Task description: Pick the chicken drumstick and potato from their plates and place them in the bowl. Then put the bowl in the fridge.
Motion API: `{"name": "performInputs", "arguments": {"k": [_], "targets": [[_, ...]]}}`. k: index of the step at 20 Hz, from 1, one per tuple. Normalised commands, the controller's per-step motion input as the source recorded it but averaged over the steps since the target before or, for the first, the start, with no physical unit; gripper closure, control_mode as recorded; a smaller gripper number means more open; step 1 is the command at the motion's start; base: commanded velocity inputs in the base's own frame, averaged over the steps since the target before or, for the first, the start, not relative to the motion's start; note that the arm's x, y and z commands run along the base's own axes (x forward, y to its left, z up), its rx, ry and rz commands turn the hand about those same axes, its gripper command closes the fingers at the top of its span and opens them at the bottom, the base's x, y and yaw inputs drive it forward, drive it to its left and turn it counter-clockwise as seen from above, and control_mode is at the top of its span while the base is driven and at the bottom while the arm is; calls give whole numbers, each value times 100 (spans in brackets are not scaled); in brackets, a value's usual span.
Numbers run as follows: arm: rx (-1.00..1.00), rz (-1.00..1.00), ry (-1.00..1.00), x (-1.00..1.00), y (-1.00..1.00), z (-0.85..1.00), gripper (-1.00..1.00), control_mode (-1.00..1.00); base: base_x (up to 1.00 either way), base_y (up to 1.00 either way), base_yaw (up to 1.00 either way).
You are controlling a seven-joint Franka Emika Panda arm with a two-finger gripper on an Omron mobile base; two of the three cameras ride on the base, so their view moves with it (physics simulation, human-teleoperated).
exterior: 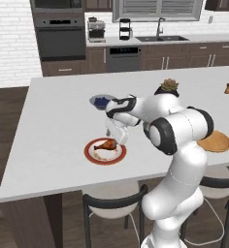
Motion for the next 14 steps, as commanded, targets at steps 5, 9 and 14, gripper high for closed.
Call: {"name": "performInputs", "arguments": {"k": [5,9,14], "targets": [[0,0,-1,3,-1,-10,-100,-100,0,0,0],[0,0,-3,13,-18,-17,-100,-100,0,0,0],[1,0,0,0,-23,-19,-100,-100,0,0,0]]}}
